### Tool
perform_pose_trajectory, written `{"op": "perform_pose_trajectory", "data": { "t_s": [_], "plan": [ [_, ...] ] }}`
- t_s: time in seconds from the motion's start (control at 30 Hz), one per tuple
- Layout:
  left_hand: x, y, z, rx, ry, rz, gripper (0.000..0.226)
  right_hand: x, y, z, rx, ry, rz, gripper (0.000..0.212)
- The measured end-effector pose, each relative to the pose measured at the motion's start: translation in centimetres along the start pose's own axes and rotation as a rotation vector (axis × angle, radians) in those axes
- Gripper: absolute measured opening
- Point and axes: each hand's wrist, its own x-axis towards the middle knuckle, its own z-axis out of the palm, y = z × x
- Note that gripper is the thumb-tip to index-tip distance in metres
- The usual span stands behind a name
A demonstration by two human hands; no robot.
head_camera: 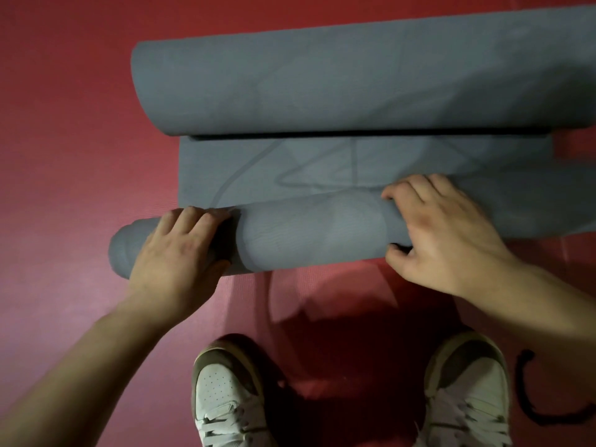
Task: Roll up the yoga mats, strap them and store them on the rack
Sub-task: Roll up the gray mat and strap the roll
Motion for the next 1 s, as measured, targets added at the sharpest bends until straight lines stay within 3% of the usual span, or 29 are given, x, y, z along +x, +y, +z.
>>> {"op": "perform_pose_trajectory", "data": {
  "t_s": [0.1, 0.17, 0.3, 0.4, 0.5, 0.63, 0.7, 0.87, 1.0],
  "plan": [
    [-0.1, 0.5, 0.9, 0.046, 0.005, -0.019, 0.067, -0.1, 0.2, 0.2, -0.019, -0.020, -0.014, 0.070],
    [-0.1, 0.6, 1.2, 0.044, -0.006, -0.015, 0.073, -0.3, 0.4, 0.4, -0.062, -0.062, -0.030, 0.085],
    [0.1, 1.5, 1.9, 0.094, -0.043, -0.103, 0.128, -0.4, -0.1, 0.9, -0.124, -0.167, 0.014, 0.119],
    [0.7, 2.5, 2.6, 0.169, -0.051, -0.142, 0.142, -0.1, -0.8, 1.3, -0.158, -0.199, 0.069, 0.133],
    [1.2, 2.7, 2.7, 0.223, -0.044, -0.154, 0.130, 0.3, -0.9, 1.5, -0.183, -0.181, 0.079, 0.127],
    [1.7, 2.6, 2.6, 0.288, 0.028, -0.108, 0.095, 0.8, -0.8, 1.6, -0.180, -0.026, 0.033, 0.085],
    [2.1, 2.6, 2.3, 0.292, 0.027, -0.104, 0.091, 1.1, -0.7, 1.4, -0.177, -0.016, 0.017, 0.084],
    [2.4, 2.0, 0.9, 0.271, -0.079, -0.095, 0.090, 1.3, -0.6, 0.1, -0.175, -0.131, 0.000, 0.093],
    [0.8, 0.8, 0.5, 0.284, -0.233, 0.014, 0.104, -0.4, -1.2, -1.1, -0.131, -0.381, -0.001, 0.085]
  ]
}}
